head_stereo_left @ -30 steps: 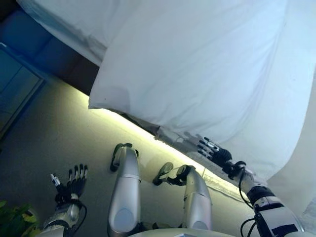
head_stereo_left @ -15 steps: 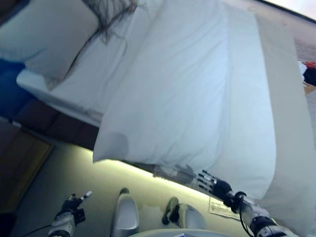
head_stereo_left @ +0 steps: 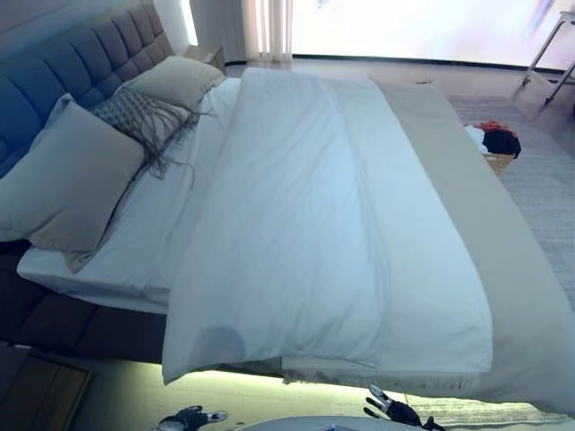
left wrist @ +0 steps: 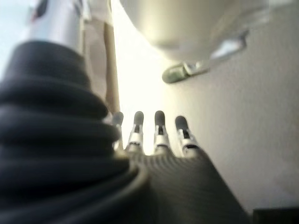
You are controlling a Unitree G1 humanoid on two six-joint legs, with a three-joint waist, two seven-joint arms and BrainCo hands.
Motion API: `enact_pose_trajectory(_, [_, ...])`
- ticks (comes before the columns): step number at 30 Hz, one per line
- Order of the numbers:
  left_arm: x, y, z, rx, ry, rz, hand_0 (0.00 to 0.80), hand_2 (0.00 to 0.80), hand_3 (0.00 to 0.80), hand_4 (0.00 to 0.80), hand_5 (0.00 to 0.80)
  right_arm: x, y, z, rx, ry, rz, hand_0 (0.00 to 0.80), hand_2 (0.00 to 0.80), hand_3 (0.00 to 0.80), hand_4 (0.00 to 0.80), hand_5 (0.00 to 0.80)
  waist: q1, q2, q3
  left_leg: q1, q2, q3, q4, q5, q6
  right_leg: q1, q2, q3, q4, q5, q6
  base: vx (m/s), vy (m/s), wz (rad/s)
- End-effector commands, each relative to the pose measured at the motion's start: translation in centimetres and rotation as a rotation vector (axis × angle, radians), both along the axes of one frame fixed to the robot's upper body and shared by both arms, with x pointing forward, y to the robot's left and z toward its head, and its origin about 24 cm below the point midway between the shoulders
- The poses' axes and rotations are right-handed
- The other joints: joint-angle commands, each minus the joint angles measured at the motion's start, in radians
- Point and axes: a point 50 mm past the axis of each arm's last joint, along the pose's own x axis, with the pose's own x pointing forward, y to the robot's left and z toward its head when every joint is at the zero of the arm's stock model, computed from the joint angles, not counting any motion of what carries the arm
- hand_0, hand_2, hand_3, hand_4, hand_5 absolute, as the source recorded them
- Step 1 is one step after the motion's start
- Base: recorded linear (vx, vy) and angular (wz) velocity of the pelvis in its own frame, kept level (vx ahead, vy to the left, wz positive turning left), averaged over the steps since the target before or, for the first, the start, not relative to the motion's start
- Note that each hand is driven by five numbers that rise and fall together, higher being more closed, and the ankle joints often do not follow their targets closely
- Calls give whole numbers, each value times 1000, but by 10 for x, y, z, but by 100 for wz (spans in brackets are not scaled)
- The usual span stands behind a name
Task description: Make the bed neatly
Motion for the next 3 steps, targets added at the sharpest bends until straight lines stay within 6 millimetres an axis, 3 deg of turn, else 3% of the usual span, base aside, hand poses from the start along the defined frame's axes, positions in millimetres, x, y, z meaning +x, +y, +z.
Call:
enact_pose_trajectory(1, [7, -9, -1, -34, 18, 27, 0, 0, 0, 0, 0, 4, 7, -4, -41, 66, -9, 0, 0, 0, 0, 0, -11, -7, 17, -14, -35, 6, -34, 20, 22, 16, -12, -16, -1, -9, 26, 80, -14, -12])
enact_pose_trajectory(3, [10, -13, -1, -29, 0, 6, 0, 0, 0, 0, 0, 6, 12, -4, -33, 56, 57, 0, 0, 0, 0, 0, -9, -8, 14, -3, -34, 5, -31, 16, 23, 29, -9, -11, -1, -14, 22, 62, -14, -5])
